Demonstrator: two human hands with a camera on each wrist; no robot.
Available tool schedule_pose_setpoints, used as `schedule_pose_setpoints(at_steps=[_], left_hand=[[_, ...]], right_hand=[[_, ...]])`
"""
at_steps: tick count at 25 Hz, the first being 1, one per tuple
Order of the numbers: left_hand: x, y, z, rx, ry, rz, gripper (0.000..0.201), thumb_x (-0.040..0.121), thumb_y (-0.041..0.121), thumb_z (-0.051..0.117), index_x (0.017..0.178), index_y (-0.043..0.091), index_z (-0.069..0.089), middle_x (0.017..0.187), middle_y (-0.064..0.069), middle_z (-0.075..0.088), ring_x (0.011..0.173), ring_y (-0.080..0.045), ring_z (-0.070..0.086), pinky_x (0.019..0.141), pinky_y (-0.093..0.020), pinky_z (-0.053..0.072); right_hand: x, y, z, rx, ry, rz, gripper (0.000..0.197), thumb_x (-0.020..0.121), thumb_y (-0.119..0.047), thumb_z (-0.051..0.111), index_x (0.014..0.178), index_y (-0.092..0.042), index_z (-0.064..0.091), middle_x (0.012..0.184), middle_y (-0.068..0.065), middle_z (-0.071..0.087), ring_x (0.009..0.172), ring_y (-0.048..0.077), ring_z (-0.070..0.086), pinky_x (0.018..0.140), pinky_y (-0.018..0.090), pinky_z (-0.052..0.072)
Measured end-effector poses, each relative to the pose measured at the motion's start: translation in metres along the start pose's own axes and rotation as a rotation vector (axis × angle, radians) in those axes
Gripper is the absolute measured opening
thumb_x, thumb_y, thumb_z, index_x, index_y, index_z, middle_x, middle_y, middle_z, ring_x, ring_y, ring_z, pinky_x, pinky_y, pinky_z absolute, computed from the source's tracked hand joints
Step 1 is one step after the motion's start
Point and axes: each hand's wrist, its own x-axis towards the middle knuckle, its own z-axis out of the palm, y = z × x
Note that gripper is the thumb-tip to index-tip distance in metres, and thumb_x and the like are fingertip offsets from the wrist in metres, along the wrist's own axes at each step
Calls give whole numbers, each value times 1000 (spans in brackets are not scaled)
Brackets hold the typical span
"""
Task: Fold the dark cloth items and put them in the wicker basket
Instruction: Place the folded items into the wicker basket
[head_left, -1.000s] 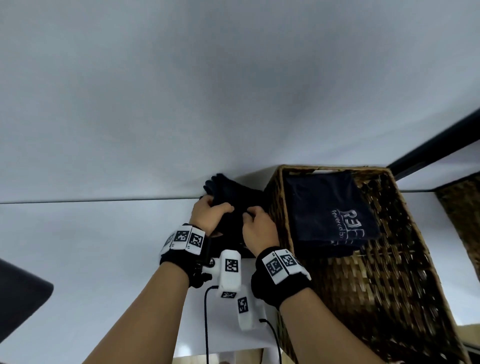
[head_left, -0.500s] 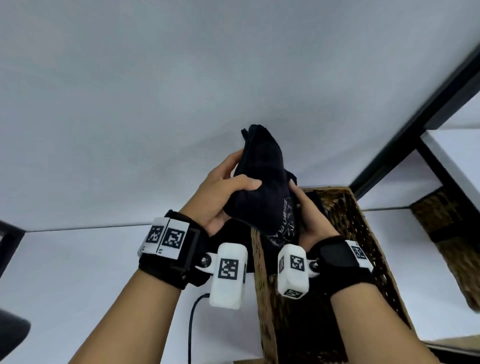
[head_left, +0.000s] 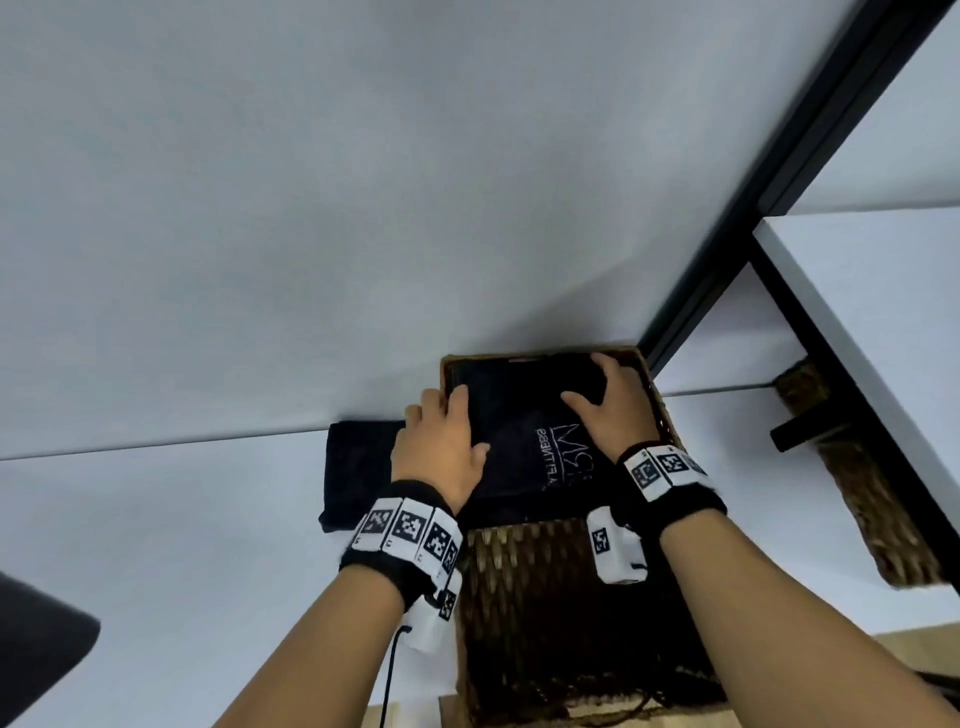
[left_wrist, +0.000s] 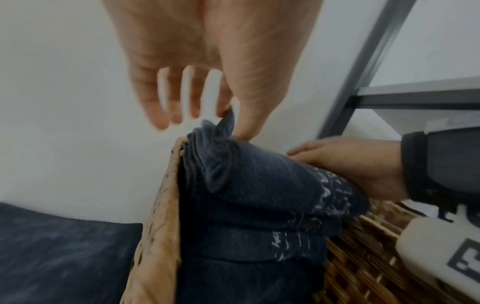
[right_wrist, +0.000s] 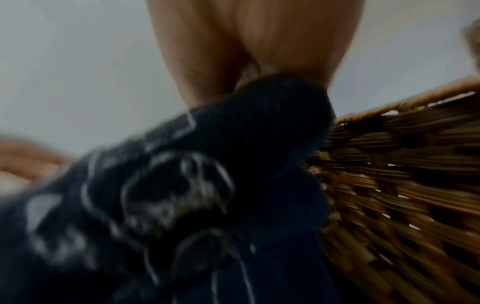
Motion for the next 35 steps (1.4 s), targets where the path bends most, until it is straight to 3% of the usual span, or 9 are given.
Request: schedule_pose_setpoints(at_steps=[2, 7, 12, 14, 16, 22, 26, 29, 35], left_hand=[[-5, 7, 1, 89, 144, 125, 70, 91, 52, 49, 147, 20, 22, 147, -8, 30, 130, -29, 34, 102, -43, 37], [0, 5, 19, 208, -29, 273, 92, 84, 74, 33, 151, 28, -9, 161, -3, -9, 148, -27, -6, 115, -47, 16], [7, -5, 14, -165, 129, 4, 83, 91, 63, 35, 153, 20, 1, 160, -11, 11, 146, -29, 16, 111, -48, 26], [8, 4, 13, -62, 244, 139, 74, 94, 51, 41, 152, 16, 12, 159, -11, 16, 146, -29, 17, 112, -48, 25], [12, 11, 17, 105, 155, 321, 65, 96, 51, 36, 151, 20, 20, 160, -5, 17, 148, -24, 10, 116, -48, 12], [23, -8, 27, 217, -205, 169, 81, 92, 68, 18, 153, 18, -2, 161, 0, -7, 148, -16, -7, 118, -50, -4], [20, -28, 11, -175, -28, 251, 66, 96, 52, 37, 151, 18, 20, 157, -5, 22, 145, -20, 18, 119, -44, 7], [22, -84, 6, -555, 321, 12, 42, 94, 30, 53, 134, 16, 49, 132, -10, 54, 121, -26, 50, 104, -39, 38], [25, -192, 60, -615, -148, -593, 50, 90, 26, 60, 133, 5, 46, 133, -18, 54, 123, -33, 50, 97, -31, 38]], right_hand=[[-7, 0, 4, -43, 176, -247, 38, 88, -24, 64, 124, -14, 60, 127, 10, 56, 119, 30, 51, 103, 42, 40], [-12, 2, 24, -399, -63, -314, 36, 96, -36, 48, 128, -22, 56, 137, 2, 53, 130, 27, 42, 98, 45, 38], [-9, -5, 25, -527, -124, -265, 45, 98, -39, 40, 142, -29, 39, 142, 1, 45, 135, 27, 34, 99, 47, 34], [-11, -8, 25, -552, -127, -259, 47, 99, -39, 39, 145, -31, 36, 143, 2, 44, 135, 27, 33, 100, 48, 33], [-10, -8, 25, -562, -132, -260, 47, 99, -39, 38, 146, -32, 35, 144, 2, 43, 136, 27, 32, 101, 48, 32], [-14, -7, 30, -565, -172, -253, 47, 99, -41, 37, 145, -34, 35, 146, 0, 42, 137, 26, 32, 101, 49, 32], [-17, -32, 22, -579, -152, -159, 44, 96, -40, 42, 139, -34, 42, 142, 0, 43, 131, 27, 36, 100, 47, 31], [-20, -84, 18, -294, -68, -84, 34, 92, -32, 49, 125, -25, 56, 127, 6, 53, 119, 29, 49, 98, 45, 40], [-68, -182, 132, -231, -430, -173, 31, 93, -22, 46, 122, -14, 54, 122, 10, 54, 112, 29, 56, 91, 37, 46]])
